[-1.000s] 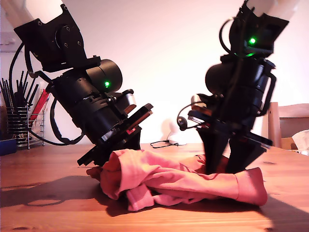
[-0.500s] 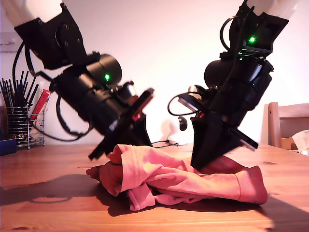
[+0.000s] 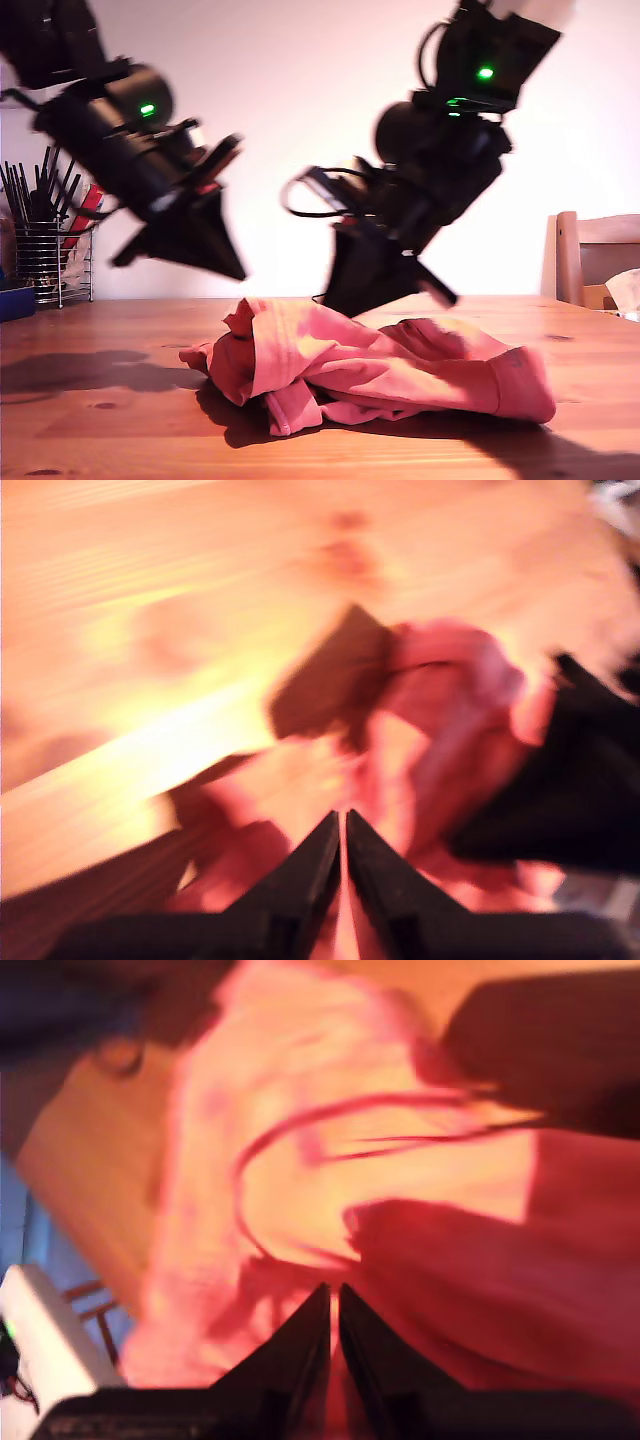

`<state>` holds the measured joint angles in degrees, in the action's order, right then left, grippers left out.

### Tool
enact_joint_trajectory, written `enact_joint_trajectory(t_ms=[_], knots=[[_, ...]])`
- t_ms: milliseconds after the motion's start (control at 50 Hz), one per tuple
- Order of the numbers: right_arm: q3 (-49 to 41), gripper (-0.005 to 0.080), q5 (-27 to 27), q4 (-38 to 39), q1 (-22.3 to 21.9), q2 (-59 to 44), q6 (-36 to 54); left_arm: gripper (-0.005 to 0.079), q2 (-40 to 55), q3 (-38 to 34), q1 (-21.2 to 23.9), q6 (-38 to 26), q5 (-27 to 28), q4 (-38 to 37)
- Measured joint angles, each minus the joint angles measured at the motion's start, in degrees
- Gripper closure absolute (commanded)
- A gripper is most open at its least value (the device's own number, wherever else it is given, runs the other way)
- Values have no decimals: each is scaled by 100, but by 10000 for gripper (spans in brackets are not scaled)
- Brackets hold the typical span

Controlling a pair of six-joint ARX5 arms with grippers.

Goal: Fold the underwear in front of you. After folding it, place it to the right side.

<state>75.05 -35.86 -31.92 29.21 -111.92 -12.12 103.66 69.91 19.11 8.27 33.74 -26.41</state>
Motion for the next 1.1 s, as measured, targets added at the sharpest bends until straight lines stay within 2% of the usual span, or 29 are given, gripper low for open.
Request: enact_joint_trajectory(t_ms=[140, 340, 520, 740, 1100], knots=[[11, 763, 94, 221, 166, -227, -66, 762, 0, 0, -15, -125, -278, -114], [79, 763, 671, 153, 205, -568, -92, 762, 0, 0, -66, -184, -387, -175], [297, 763, 1600, -284, 212, -525, 79, 762, 0, 0, -122, -229, -426, -256], [407, 763, 3213, -1355, -94, -328, 507, 762, 0, 0, -138, -367, -428, -402], [407, 763, 4605, -2610, -796, -310, 603, 762, 0, 0, -140, -551, -428, -557]])
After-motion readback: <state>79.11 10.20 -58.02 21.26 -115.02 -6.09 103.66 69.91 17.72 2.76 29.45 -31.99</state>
